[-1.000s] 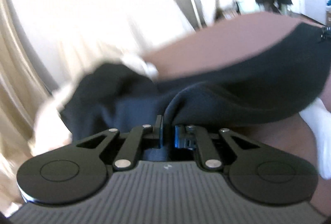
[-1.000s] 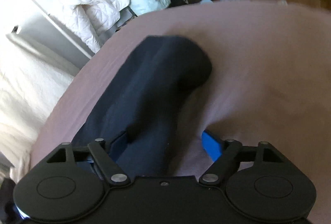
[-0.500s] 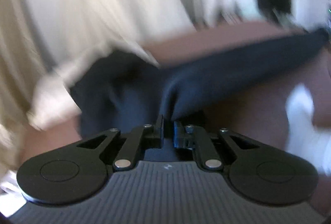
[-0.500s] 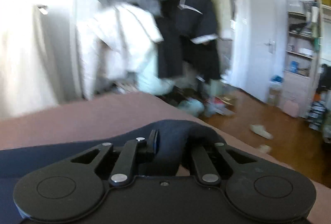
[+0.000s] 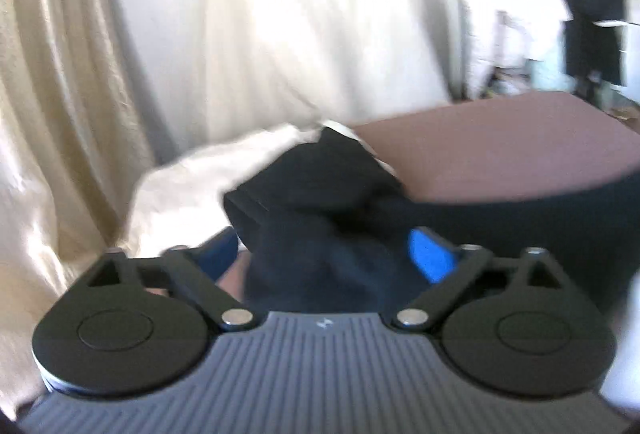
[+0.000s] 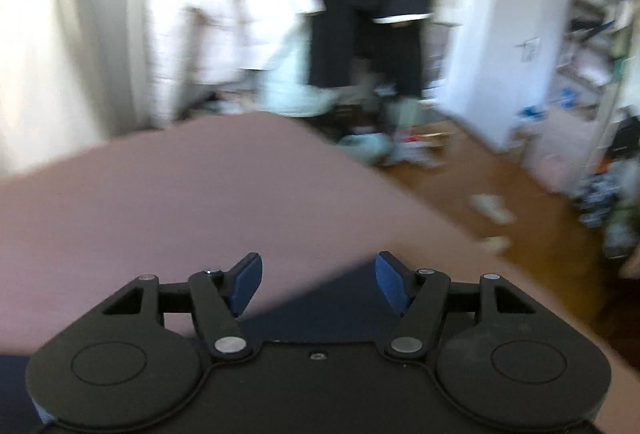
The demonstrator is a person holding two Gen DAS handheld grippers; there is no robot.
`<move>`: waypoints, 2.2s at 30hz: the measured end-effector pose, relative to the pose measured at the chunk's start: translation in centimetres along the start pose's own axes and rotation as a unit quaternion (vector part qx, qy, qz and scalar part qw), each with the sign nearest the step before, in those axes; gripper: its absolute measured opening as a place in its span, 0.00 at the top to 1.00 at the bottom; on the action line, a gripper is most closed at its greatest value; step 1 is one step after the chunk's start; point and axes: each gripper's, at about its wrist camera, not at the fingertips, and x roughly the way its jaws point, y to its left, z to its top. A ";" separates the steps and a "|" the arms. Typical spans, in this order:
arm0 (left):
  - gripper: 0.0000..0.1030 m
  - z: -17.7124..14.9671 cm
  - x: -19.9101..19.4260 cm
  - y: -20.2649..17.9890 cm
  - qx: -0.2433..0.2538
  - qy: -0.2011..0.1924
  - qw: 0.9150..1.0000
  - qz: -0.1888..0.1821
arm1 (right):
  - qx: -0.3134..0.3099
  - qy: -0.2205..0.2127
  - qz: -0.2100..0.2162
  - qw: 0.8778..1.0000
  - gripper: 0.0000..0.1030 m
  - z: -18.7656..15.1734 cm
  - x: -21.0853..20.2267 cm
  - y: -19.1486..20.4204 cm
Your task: Fold clothes
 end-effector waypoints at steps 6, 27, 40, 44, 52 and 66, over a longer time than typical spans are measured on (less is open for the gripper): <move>0.11 4.6 9.0 5.9 -0.175 0.001 0.977 0.118 | -0.018 0.077 0.235 0.969 0.30 0.0 -3.5 12.5; 0.96 1.5 29.9 6.2 -0.231 0.117 0.953 -0.157 | -0.040 0.149 0.409 0.899 0.30 -14.5 -6.8 30.6; 0.96 0.9 14.6 -2.5 -0.095 0.014 0.937 -0.337 | -0.162 0.214 0.567 0.779 0.34 -17.0 -12.0 29.0; 0.96 -1.6 12.4 -5.1 -0.052 0.015 0.941 -0.333 | 0.050 0.135 0.501 0.853 0.31 -13.8 -10.5 19.6; 0.96 -5.5 9.4 -11.3 0.015 0.060 0.896 -0.440 | -0.027 0.123 0.482 0.867 0.31 -4.7 -12.4 18.7; 0.96 -6.3 10.5 -10.0 0.010 -0.004 0.934 -0.357 | -0.064 0.317 0.455 0.830 0.26 -4.5 -10.8 24.0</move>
